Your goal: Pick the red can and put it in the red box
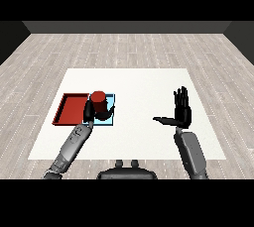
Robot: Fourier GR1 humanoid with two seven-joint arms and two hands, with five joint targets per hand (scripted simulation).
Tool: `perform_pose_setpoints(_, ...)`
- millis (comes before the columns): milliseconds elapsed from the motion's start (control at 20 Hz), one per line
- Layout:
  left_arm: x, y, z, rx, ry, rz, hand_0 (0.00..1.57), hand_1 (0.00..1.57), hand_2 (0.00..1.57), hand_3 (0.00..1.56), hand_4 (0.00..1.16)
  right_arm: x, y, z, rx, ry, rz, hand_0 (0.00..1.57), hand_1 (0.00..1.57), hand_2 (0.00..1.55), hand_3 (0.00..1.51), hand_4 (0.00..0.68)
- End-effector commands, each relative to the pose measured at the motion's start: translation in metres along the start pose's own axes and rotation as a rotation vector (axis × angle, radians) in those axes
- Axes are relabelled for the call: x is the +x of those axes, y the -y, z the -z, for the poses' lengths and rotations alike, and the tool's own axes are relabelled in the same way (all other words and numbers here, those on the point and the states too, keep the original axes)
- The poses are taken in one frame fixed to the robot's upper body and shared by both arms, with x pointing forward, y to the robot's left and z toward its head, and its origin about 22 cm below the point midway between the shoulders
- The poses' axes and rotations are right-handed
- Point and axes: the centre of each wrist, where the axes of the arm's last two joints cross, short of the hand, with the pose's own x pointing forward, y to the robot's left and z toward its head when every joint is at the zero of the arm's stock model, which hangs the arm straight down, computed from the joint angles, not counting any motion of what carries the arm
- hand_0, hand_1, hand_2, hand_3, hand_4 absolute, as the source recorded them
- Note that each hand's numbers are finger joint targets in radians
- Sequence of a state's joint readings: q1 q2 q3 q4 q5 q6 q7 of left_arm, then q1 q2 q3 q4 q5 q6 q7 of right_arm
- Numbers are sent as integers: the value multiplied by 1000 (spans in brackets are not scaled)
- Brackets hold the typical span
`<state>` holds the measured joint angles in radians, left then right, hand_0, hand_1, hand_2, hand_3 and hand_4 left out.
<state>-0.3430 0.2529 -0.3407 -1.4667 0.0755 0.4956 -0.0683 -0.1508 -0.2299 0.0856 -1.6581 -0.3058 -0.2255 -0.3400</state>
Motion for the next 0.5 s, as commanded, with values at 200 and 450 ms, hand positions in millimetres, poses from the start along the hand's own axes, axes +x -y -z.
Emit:
perform_pose_setpoints(200,-11,-59,26,96,-48,226,1571,1571,1550,1428,1126,-29,39,-59,-22,-106,-38,0,0,0,0,0)
perform_pose_setpoints(450,-33,-98,65,126,-126,340,1535,1535,1342,1445,1104,-43,34,-51,-74,-149,-34,0,0,0,0,0)
